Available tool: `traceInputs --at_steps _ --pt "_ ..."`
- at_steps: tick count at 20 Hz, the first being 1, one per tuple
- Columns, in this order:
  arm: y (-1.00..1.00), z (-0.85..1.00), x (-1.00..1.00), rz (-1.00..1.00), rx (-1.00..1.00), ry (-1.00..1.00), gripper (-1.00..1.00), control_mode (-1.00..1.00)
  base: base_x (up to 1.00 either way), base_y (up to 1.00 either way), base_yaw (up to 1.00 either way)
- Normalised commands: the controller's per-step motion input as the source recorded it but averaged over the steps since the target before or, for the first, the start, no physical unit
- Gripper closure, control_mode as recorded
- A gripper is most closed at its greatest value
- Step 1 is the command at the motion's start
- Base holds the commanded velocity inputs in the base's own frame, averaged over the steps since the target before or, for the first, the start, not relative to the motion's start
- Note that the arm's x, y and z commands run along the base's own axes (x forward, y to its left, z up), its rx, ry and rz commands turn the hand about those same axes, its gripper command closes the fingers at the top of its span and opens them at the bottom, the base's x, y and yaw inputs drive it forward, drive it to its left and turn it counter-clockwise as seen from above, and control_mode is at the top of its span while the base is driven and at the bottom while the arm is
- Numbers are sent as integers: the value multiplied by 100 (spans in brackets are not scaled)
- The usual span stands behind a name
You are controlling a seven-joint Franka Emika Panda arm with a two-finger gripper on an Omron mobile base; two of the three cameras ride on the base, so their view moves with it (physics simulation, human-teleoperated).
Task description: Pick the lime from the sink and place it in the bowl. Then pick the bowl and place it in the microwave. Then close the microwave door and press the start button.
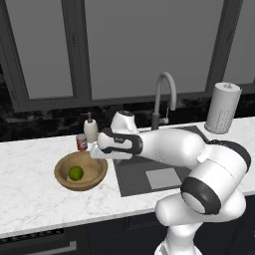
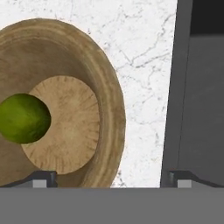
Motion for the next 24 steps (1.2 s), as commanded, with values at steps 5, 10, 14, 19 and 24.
traceInputs --at_steps 5,10,14,19,24 --pt "4 -17 17 0 4 0 -100 -100 0 0 0" --pt "11 -18 16 0 2 1 -100 -100 0 0 0" --pt "13 -21 14 0 1 1 -100 -100 0 0 0" --pt "13 -29 8 0 1 1 100 -100 0 0 0" --pt "17 -33 5 0 0 3 100 -100 0 0 0"
